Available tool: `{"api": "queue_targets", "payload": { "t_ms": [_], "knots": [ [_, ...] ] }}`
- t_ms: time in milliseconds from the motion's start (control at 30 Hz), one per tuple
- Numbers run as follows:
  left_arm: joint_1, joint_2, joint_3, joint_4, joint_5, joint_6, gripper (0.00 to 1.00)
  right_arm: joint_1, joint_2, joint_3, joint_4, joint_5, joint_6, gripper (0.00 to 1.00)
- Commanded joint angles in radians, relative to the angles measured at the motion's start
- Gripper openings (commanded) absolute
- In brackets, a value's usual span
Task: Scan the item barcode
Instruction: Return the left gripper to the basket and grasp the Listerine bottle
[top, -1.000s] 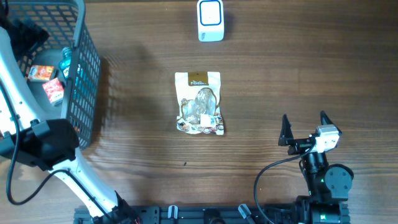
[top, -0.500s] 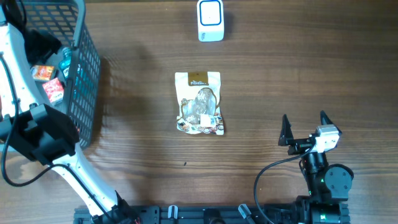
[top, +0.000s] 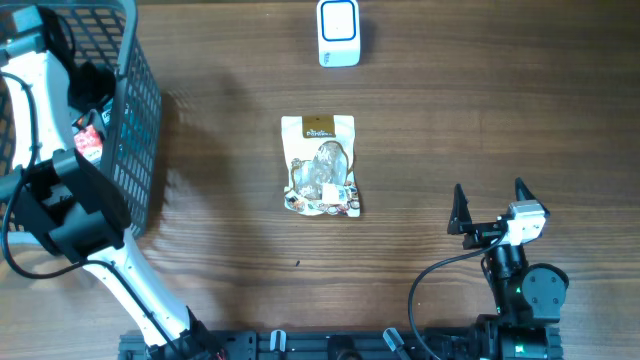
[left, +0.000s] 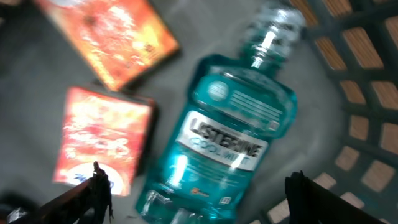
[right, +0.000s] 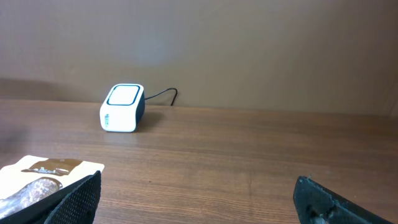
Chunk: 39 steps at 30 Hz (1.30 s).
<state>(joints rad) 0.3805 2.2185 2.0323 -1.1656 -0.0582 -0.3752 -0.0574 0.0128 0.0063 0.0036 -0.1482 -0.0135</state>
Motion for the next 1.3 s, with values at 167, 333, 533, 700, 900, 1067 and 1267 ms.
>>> {"api": "queue_targets", "payload": {
  "t_ms": [167,333,533,700,900,1067,1267],
  "knots": [
    [-0.012,0.010,-0.113,0.126,0.035,0.027,0.86,0.004,-0.003,-0.001,0.004,0.006,-0.010,1.00],
    [-0.012,0.010,-0.174,0.193,0.035,0.029,0.89,0.004,-0.003,-0.001,0.004,0.006,-0.010,1.00],
    [-0.012,0.021,-0.204,0.216,0.035,0.032,0.90,0.004,-0.003,-0.001,0.004,0.006,-0.010,1.00],
    [-0.012,0.024,-0.233,0.230,0.035,0.032,0.82,0.004,-0.003,-0.001,0.004,0.006,-0.009,1.00],
    [-0.013,0.030,-0.233,0.208,0.035,0.032,0.66,0.004,-0.003,-0.001,0.004,0.006,-0.010,1.00],
    [-0.013,0.050,-0.233,0.186,0.035,0.032,0.82,0.004,-0.003,-0.001,0.004,0.006,-0.010,1.00],
    [-0.013,0.050,-0.233,0.190,0.035,0.032,0.80,0.004,-0.003,-0.001,0.004,0.006,-0.010,1.00]
  ]
}}
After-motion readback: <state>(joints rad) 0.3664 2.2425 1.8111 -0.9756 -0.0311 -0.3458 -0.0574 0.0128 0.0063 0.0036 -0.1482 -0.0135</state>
